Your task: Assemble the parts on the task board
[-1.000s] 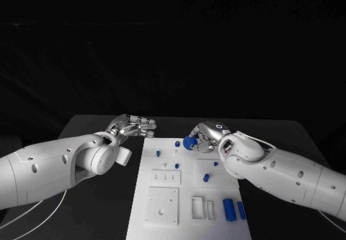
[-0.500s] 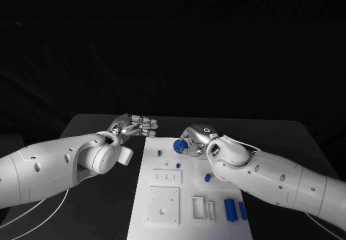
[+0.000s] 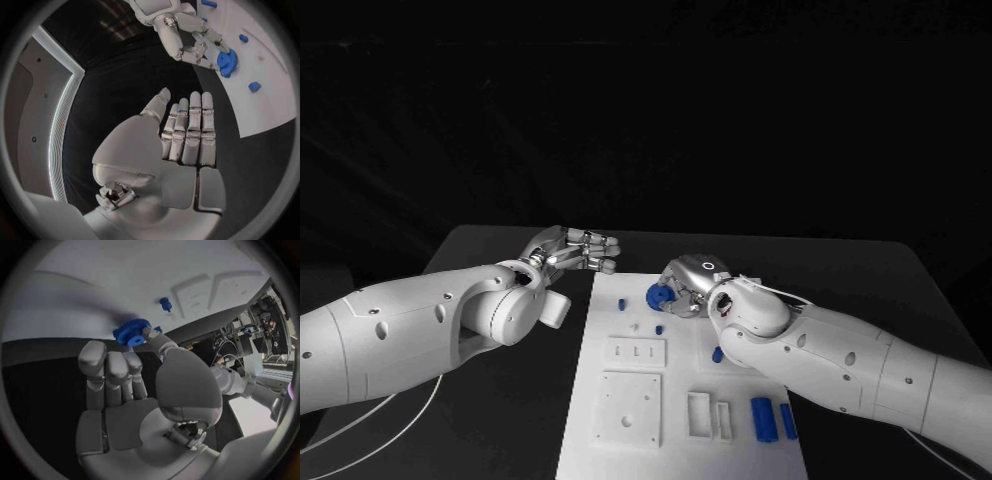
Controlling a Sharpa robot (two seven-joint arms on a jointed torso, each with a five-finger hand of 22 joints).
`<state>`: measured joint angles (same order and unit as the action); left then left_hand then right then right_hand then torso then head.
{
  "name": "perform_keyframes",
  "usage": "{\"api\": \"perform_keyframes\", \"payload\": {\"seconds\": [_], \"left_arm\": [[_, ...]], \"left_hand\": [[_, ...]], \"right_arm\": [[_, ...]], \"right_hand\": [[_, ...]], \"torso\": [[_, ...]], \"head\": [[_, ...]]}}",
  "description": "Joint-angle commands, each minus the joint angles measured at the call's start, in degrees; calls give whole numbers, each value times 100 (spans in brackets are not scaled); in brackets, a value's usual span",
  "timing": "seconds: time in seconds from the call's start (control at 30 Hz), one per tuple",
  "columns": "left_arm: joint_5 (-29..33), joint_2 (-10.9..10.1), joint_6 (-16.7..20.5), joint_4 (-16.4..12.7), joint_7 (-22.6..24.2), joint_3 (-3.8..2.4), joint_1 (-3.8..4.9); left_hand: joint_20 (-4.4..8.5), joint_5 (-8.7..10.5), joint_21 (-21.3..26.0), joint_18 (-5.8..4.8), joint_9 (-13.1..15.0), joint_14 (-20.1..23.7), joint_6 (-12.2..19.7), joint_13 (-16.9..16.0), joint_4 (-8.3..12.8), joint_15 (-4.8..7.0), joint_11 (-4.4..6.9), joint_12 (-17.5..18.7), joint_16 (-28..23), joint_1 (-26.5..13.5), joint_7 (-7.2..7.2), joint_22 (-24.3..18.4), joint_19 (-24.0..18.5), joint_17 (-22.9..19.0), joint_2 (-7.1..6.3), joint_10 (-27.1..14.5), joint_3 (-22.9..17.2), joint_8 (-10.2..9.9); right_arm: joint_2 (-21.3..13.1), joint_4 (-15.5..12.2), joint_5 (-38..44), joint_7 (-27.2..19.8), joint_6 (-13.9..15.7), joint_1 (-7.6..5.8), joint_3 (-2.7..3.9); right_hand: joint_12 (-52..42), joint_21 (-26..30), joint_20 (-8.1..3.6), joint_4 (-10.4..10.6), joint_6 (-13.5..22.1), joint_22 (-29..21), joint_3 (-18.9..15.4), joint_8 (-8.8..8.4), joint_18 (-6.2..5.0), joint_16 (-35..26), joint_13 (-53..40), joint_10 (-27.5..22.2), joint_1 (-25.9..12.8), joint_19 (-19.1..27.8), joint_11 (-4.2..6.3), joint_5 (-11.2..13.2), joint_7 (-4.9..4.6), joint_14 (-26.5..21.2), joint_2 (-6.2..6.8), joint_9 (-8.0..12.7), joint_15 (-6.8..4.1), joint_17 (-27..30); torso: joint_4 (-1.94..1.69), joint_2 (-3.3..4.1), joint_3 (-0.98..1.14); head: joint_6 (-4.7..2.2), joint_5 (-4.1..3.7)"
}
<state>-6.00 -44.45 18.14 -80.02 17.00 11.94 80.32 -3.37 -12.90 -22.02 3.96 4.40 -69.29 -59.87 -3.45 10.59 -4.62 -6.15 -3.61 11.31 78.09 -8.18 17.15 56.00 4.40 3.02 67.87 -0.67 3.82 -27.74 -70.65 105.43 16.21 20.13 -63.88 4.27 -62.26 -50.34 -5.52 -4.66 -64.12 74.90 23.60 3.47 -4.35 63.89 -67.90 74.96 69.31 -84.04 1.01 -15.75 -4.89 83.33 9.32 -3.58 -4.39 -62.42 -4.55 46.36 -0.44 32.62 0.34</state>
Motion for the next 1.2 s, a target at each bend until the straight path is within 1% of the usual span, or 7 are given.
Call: {"api": "perform_keyframes", "payload": {"seconds": [0.03,0.2,0.3,0.37,0.63,0.77,1.2], "left_arm": [[-17,15,-73,-5,38,-6,7],[-17,25,-78,7,35,-6,7],[-17,31,-81,13,32,-6,7],[-17,35,-84,15,31,-6,7],[-17,44,-90,22,24,-6,7],[-18,49,-93,27,23,-6,7],[-18,55,-94,35,12,-6,7]], "left_hand": [[3,12,22,27,9,46,35,3,-14,10,3,13,-36,-9,21,-4,40,-7,-34,-41,-11,-20],[3,12,22,27,9,46,35,3,-14,10,3,13,-36,-9,21,-4,40,-7,-34,-41,-11,-20],[3,12,22,27,9,46,35,3,-14,10,3,13,-36,-9,21,-4,40,-7,-34,-41,-11,-20],[3,12,22,27,9,46,35,3,-14,10,3,13,-36,-9,21,-4,40,-7,-34,-41,-11,-20],[3,12,22,27,9,46,35,3,-14,10,3,13,-36,-9,21,-4,40,-7,-34,-41,-11,-20],[3,12,22,27,9,46,35,3,-14,10,3,13,-36,-9,21,-4,40,-7,-34,-41,-11,-20],[1,14,20,27,8,46,41,3,-16,9,1,13,-36,-29,18,4,35,-7,-28,-46,-19,-21]], "right_arm": [[39,58,129,16,-7,4,-19],[89,137,132,-4,14,5,-36],[124,181,120,-27,20,6,-48],[148,208,111,-41,29,6,-62],[251,299,86,-82,71,7,-104],[282,300,56,-104,52,7,-113],[315,307,-79,-195,-2,7,-124]], "right_hand": [[6,1,-24,2,-32,609,25,8,36,4,3,34,61,-128,-5,47,4,8,9,-8,-19,10],[11,3,-23,2,-25,608,29,10,36,-2,6,31,57,-126,-7,74,2,4,11,-9,-19,18],[24,6,-22,11,6,607,6,9,35,-11,17,25,53,-126,-12,191,-6,3,14,-7,-15,29],[40,28,-21,13,18,602,0,7,33,-19,29,14,52,-122,-15,196,-9,0,17,-6,-14,37],[92,70,-16,29,61,593,-28,11,24,-48,72,-14,62,-116,-23,274,-19,-7,14,-7,-11,65],[113,76,-12,43,91,595,-68,8,24,-59,95,-25,62,-118,-26,284,-26,-6,22,-5,-7,75],[204,159,7,134,334,583,-323,8,7,-111,202,-79,95,-116,-61,353,-84,-12,23,2,14,116]], "torso": [[13,-1,3],[15,-3,4],[16,-1,6],[12,2,6],[14,0,8],[20,-3,5],[23,-3,12]], "head": [[2,25],[23,42],[31,55],[38,60],[44,69],[56,78],[70,79]]}}
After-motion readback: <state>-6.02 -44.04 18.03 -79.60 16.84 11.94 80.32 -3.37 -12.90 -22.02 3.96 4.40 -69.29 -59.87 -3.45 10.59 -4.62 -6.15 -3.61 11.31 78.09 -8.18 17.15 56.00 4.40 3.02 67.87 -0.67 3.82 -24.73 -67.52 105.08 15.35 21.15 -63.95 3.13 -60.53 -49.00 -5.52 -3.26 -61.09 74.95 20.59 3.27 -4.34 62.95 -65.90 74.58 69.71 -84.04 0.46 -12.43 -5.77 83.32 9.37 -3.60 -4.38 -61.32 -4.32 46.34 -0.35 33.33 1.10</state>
